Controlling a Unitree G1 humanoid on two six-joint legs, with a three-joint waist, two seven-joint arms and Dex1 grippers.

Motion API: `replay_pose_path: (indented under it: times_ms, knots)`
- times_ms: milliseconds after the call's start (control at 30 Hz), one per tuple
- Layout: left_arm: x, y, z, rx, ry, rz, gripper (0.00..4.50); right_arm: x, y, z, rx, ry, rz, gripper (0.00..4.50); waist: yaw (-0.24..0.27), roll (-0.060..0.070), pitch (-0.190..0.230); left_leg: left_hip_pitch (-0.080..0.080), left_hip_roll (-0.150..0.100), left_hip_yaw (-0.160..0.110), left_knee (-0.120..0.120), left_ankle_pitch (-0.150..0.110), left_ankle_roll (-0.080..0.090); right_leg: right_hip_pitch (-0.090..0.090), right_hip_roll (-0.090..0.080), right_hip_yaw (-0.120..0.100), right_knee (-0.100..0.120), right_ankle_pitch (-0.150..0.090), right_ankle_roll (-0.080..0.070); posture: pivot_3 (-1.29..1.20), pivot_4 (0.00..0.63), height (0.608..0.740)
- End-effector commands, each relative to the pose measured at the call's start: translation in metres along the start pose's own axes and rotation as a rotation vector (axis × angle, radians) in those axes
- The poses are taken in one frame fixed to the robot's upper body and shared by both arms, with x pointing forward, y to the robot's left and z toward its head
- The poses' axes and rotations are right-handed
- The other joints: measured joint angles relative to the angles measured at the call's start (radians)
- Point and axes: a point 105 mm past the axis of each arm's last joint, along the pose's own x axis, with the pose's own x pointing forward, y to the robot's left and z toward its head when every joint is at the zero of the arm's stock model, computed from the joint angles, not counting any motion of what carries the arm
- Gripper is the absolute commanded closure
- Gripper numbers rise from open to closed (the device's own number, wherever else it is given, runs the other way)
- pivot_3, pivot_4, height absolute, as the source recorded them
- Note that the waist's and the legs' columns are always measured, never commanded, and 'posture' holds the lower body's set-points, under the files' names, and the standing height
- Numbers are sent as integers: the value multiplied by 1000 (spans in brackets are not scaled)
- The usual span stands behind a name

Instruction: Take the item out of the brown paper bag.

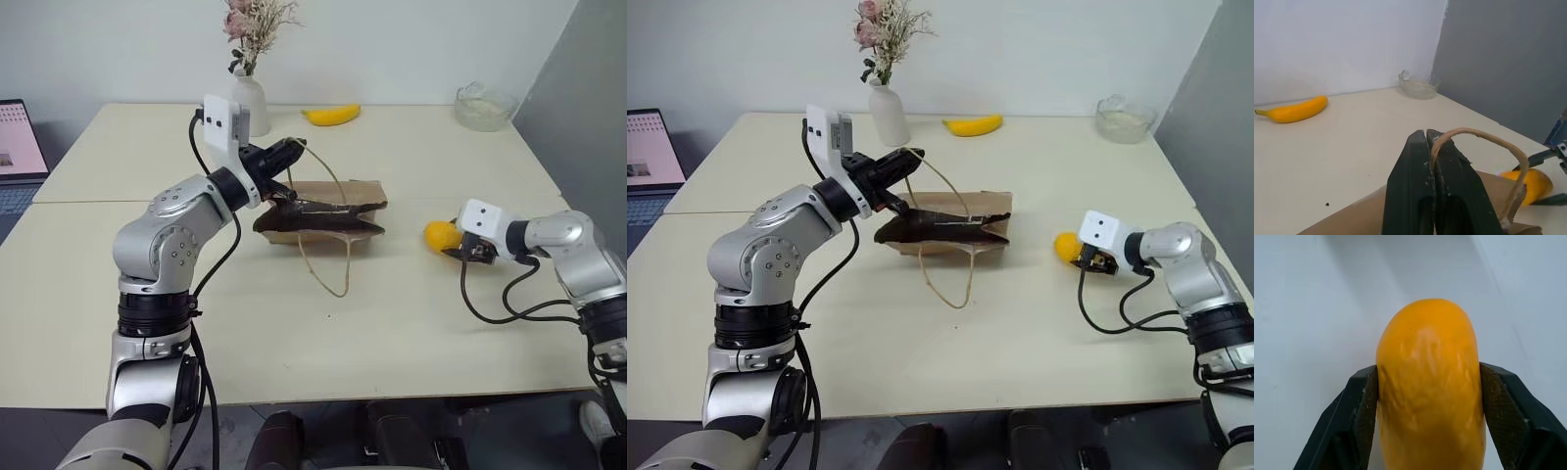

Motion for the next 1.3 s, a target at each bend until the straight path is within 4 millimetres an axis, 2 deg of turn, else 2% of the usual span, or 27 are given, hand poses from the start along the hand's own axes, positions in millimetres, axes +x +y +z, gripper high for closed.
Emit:
replay_pose_path:
  times_ms: [33,133,167,233,333,433,533,667,700,733,800,1033,1100,1200,1300]
  knots:
    - [-2,-3,16,41,-56,-10,4500,-5,-10,4,-46,-4,-17,1056,2,0,0,0,0,0,0,0,0,0,0,0,0,0,0,0,150,740]
    - [-3,-1,15,44,-53,-4,4500,-11,-13,3,-33,-4,-26,109,3,0,0,0,0,0,0,0,0,1,0,0,0,0,0,0,150,740]
    - [-3,-1,15,45,-52,-4,4500,-17,-17,4,-25,-14,-38,45,3,0,0,0,-1,0,0,0,0,0,-1,0,0,0,0,0,150,740]
    - [-3,0,14,50,-47,-3,4500,-31,-23,15,7,-72,-59,45,4,0,0,0,-1,0,1,0,0,1,-1,0,0,0,0,0,150,740]
    - [-2,4,13,70,-44,2,4500,-59,-27,43,67,-227,-110,45,7,0,0,-1,0,-1,0,0,0,0,-1,-1,0,0,0,0,150,740]
    - [2,11,14,91,-51,14,4500,-73,-10,85,165,-446,-109,45,6,0,0,0,0,-2,0,0,0,1,-1,-2,0,0,0,0,150,740]
    - [9,14,17,134,-48,-4,4500,-76,13,120,241,-600,-107,45,5,0,0,0,1,-3,0,0,0,1,0,-2,1,0,0,0,150,740]
    - [14,14,17,181,-15,-62,4500,-67,20,134,294,-636,-134,45,5,0,0,1,0,-2,1,0,0,1,0,-2,2,0,0,0,150,740]
    - [14,14,18,199,-2,-79,4104,-65,20,136,300,-640,-139,0,5,0,0,1,-1,-1,2,0,0,1,0,-1,2,0,1,0,150,740]
    - [13,16,19,214,6,-88,3963,-63,20,137,301,-640,-144,0,5,0,0,1,-1,-1,2,0,0,1,0,-1,2,0,1,0,150,740]
    - [9,19,19,231,25,-99,3380,-61,20,138,302,-639,-149,0,4,0,0,0,-1,0,1,0,0,1,0,-1,1,0,1,0,150,740]
    - [-12,28,20,292,53,-90,1162,-54,15,139,305,-650,-162,0,4,0,0,-1,0,-1,0,0,0,-1,0,-1,0,0,1,0,150,740]
    - [-21,29,22,304,36,-74,614,-53,9,140,326,-678,-189,0,4,0,0,-1,0,-1,0,0,0,-1,0,-1,0,0,1,0,150,740]
    - [-37,34,15,323,57,-20,614,-50,4,135,364,-702,-205,0,0,0,0,-1,0,0,0,0,0,0,0,0,0,0,1,0,150,740]
    - [-60,43,-1,350,102,112,614,-42,16,127,364,-696,-165,0,0,0,0,0,1,-1,0,0,0,0,0,0,1,0,0,0,150,740]
